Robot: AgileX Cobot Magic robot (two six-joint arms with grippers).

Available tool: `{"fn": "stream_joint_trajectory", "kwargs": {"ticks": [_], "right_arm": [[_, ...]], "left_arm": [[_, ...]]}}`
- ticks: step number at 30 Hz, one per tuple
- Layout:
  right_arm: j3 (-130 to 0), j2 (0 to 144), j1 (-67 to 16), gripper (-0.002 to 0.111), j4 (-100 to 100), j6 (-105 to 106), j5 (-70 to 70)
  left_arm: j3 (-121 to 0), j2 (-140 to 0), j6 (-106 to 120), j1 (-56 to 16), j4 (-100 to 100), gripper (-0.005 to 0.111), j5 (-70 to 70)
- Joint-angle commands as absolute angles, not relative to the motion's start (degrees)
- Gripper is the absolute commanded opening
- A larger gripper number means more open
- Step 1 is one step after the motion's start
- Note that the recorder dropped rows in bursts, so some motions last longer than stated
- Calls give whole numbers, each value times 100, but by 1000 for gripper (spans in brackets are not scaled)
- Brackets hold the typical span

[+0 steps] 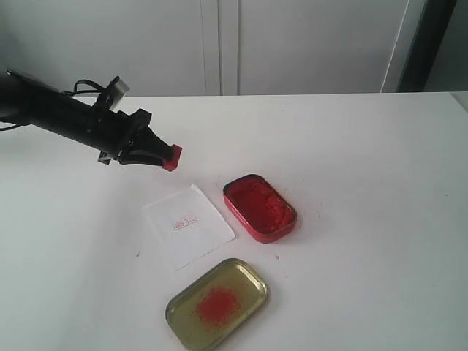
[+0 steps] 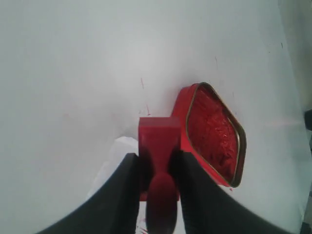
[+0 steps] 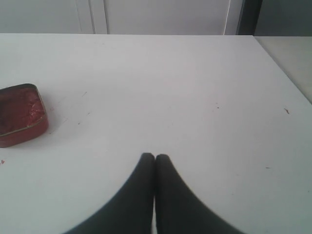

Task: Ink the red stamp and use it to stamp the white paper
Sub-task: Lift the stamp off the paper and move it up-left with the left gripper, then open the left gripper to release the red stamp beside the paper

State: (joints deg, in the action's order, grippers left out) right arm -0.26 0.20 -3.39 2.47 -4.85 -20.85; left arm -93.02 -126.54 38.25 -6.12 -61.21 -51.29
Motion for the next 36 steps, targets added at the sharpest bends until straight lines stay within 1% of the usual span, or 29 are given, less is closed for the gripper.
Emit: {"fn": "stream_joint_trajectory", "kwargs": {"ticks": [1, 11, 21, 24, 29, 32, 36], "right_arm": [[0, 0, -342, 0, 281, -487, -2004], [0, 0, -342, 0, 281, -487, -2004], [0, 0, -342, 0, 281, -487, -2004], [0, 0, -342, 0, 281, -487, -2004], [0, 0, -342, 0, 281, -487, -2004], [0, 0, -342, 0, 281, -487, -2004], [0, 0, -342, 0, 281, -487, -2004]], "left_arm": [[-9268, -12813, 3893, -581, -6255, 0, -5077], [-9268, -13055, 3893, -581, -6293, 0, -4628], [-9268, -13237, 3449, -581, -6281, 1, -4550], [-9268, -13237, 3449, -581, -6291, 12, -4550], [-9268, -13237, 3449, -581, -6279, 36, -4585], [-9268, -13211, 3449, -581, -6279, 46, -4570], [-9278, -13133, 3449, -507, -6250, 53, -4529]]}}
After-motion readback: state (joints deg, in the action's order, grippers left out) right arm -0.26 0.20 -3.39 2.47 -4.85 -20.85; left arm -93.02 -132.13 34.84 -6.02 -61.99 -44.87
